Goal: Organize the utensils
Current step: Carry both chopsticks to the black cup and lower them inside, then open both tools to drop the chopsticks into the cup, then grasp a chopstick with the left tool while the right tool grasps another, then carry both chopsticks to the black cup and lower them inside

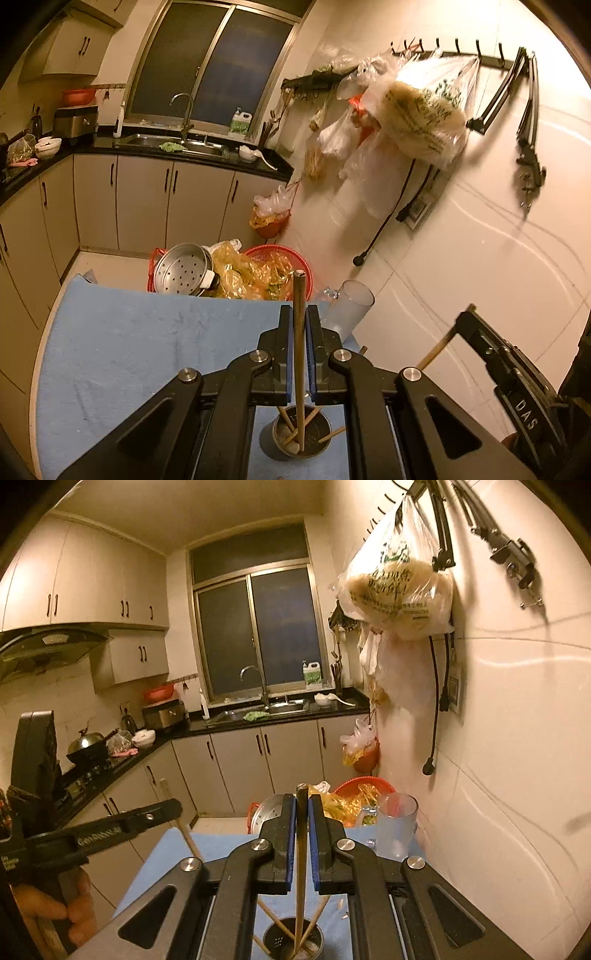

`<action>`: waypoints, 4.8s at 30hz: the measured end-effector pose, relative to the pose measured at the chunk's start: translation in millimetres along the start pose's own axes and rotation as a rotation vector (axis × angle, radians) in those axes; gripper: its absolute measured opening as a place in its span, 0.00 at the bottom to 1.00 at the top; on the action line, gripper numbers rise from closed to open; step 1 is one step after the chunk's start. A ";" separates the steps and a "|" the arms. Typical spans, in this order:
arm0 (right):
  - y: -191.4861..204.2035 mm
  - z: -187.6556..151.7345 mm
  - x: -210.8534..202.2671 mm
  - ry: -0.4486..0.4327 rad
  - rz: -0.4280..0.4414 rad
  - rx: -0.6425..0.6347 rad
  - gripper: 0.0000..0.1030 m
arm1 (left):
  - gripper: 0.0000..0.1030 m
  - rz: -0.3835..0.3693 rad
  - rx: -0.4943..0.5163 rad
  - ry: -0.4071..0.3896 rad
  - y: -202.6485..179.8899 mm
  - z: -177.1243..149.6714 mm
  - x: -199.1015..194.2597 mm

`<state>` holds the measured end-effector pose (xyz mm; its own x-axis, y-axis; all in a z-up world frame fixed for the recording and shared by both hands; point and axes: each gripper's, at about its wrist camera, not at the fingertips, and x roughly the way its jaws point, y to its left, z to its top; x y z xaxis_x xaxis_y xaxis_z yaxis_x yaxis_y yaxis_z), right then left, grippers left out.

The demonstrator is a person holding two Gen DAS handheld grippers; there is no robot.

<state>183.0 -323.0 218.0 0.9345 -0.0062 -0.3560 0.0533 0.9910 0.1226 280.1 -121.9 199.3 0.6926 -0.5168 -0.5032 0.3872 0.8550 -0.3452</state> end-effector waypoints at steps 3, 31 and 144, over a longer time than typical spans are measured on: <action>-2.5 -10.3 16.5 0.038 -0.006 -0.012 0.07 | 0.06 0.016 0.028 0.030 -6.4 -10.3 15.0; -21.9 -73.0 17.0 0.230 -0.024 0.011 0.19 | 0.41 0.057 -0.016 0.170 32.1 -60.0 3.9; -12.3 -16.9 -62.6 0.162 0.146 0.029 0.07 | 0.07 -0.007 0.035 0.065 6.0 -3.8 -72.3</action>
<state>117.9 -332.6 223.1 0.8643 0.1614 -0.4763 -0.0666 0.9755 0.2098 230.0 -79.5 230.6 0.6495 -0.5235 -0.5514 0.4138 0.8518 -0.3213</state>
